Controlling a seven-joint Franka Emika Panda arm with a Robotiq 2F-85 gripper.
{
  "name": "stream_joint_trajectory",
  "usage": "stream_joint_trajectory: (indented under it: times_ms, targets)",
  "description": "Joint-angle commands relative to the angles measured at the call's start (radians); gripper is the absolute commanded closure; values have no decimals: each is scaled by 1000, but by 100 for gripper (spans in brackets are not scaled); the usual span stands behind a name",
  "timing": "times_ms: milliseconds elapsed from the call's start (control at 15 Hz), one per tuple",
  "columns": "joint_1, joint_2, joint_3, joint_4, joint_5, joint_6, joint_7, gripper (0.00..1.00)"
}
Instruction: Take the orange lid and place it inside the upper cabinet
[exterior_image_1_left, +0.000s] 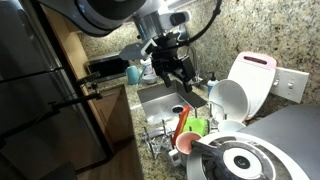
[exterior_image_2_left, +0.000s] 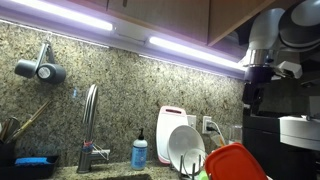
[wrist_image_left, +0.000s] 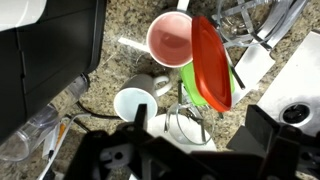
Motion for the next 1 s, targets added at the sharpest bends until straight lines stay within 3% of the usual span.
stream_joint_trajectory:
  times_ms: [0, 200, 267, 667, 933]
  targets:
    - [-8, 79, -1, 94, 65, -96, -64, 0]
    - [-12, 120, -1, 135, 75, -153, -78, 0]
    - [-9, 87, -1, 81, 53, -93, -51, 0]
    - [-10, 121, -1, 113, 63, -116, -58, 0]
    - [-31, 181, -3, 148, 132, -132, -155, 0]
